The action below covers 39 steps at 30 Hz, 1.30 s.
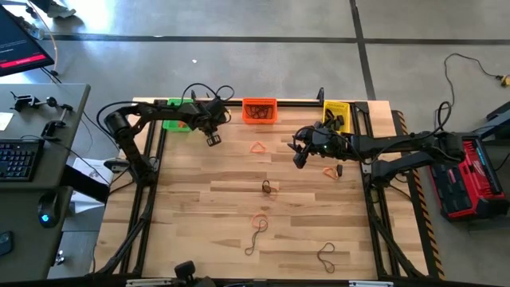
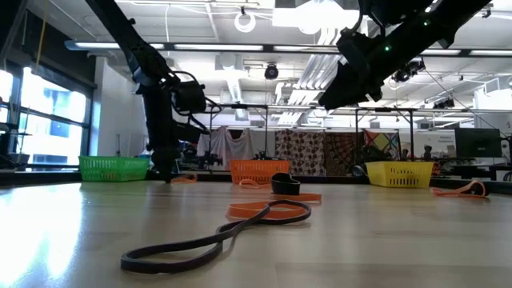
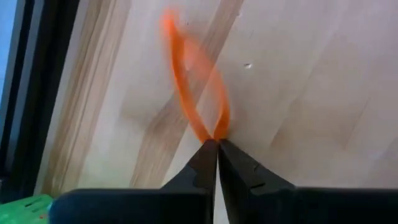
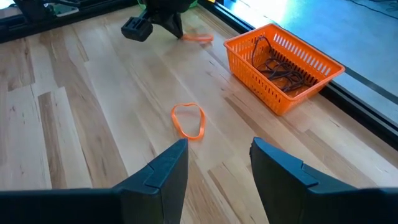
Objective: Sort rubber bands into baskets
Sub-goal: Put the top left orange rubber band into the green bin
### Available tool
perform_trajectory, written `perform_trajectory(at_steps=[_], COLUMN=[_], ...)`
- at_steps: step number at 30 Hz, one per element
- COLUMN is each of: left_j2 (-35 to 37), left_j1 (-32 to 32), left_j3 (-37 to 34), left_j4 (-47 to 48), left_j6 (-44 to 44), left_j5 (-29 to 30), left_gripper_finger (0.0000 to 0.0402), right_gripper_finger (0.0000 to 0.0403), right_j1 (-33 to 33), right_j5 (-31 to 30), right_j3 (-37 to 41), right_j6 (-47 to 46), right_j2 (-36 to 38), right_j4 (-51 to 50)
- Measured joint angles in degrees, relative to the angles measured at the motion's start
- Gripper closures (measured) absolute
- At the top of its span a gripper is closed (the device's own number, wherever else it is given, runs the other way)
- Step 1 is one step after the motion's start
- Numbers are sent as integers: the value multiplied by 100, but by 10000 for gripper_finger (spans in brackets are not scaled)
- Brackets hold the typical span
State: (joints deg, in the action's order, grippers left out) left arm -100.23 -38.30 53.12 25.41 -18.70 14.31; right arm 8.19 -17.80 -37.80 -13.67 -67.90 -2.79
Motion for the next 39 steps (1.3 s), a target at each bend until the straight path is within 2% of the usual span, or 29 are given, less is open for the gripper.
perform_trajectory(at_steps=[6,12,14,20,25,27,31,33,39], left_j2=[262,994,1309,2173,2529,2527,2304,2101,1257], left_j1=[162,107,60,-171,-528,-637,-668,-543,-241], left_j3=[-4,-4,-4,-2,-2,-2,-2,-2,2], left_j4=[33,147,239,988,1755,1778,1069,709,127], left_j6=[153,491,678,1374,1889,1613,1059,932,907], left_j5=[-44,-2,162,1137,1172,912,-796,-1337,-1451], left_gripper_finger=[400,401,401,401,401,401,395,384,335], right_gripper_finger=[240,240,240,240,240,240,240,240,240], right_j1=[2,1,0,0,2,2,1,1,1], right_j5=[0,0,0,0,0,0,0,0,36], right_j3=[0,0,0,0,0,0,0,0,0], right_j6=[0,0,0,0,0,0,0,0,-42], right_j2=[0,0,0,0,0,0,0,0,0], right_j4=[-46,-63,-63,-61,-40,-33,14,26,26])
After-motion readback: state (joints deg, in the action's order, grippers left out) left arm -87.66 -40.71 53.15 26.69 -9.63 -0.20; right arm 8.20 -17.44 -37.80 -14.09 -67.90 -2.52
